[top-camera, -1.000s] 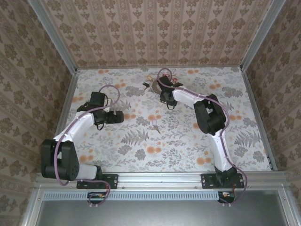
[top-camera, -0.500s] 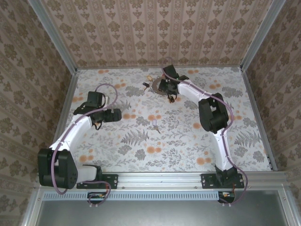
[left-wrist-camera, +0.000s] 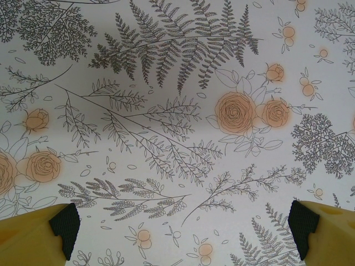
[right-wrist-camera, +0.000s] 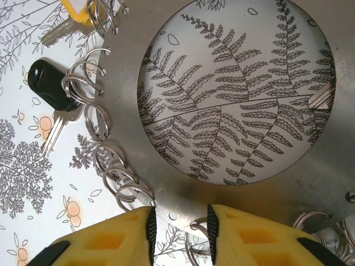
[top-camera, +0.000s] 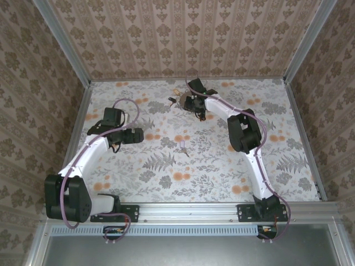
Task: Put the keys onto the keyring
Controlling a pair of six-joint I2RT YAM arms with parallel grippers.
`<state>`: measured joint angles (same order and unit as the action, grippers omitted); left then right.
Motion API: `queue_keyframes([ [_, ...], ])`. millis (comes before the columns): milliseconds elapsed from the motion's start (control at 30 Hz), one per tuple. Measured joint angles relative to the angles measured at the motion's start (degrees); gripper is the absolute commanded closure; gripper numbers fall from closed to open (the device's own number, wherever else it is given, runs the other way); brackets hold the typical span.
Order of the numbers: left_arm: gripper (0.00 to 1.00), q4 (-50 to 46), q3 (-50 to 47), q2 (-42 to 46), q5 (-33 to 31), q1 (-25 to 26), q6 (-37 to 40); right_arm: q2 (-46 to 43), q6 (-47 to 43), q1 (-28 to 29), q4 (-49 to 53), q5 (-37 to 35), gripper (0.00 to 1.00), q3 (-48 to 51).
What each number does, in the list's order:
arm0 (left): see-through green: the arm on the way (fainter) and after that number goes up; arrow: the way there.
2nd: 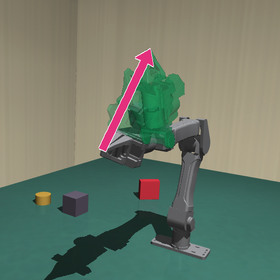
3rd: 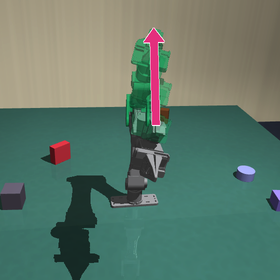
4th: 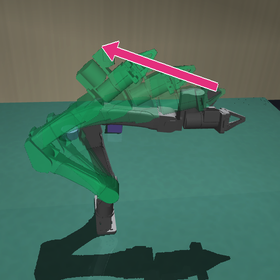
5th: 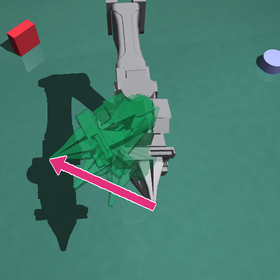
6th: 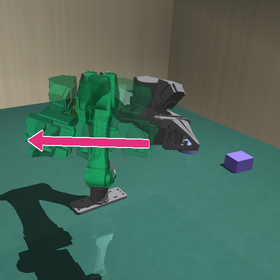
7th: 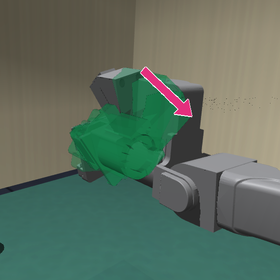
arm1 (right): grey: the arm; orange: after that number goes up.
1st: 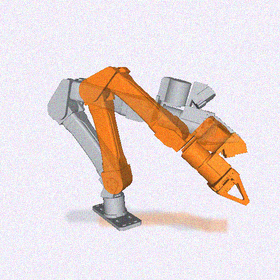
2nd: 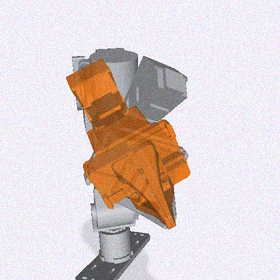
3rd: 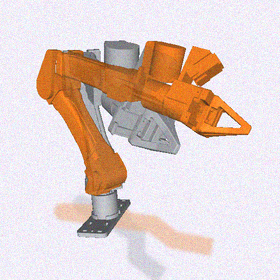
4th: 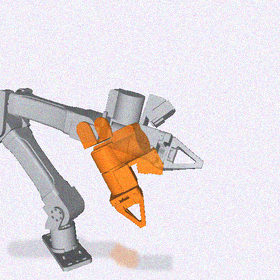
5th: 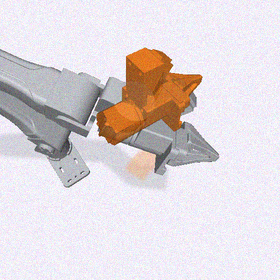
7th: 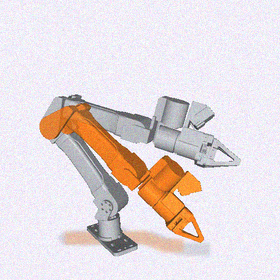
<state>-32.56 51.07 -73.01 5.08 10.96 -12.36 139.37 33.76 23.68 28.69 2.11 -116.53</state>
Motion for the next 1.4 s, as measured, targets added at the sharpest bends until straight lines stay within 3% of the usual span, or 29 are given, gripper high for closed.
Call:
queue_keyframes([
  [600, 0.0, 0.0, 0.0, -0.44, 0.0, 0.0, 0.02, -0.57, 1.4, 0.59, 1.75, 0.13, 0.7, 1.53],
  [967, 0.0, 0.0, 0.0, -0.68, 0.0, 0.0, 0.0, -1.7, 10.08, 0.9, 1.62, -0.7, 0.7, 3.13],
  [1400, 0.0, 0.0, 0.0, -1.66, 0.04, 1.07, -0.07, -5.57, 22.56, 3.37, 1.49, -8.33, 0.75, 9.4],
])
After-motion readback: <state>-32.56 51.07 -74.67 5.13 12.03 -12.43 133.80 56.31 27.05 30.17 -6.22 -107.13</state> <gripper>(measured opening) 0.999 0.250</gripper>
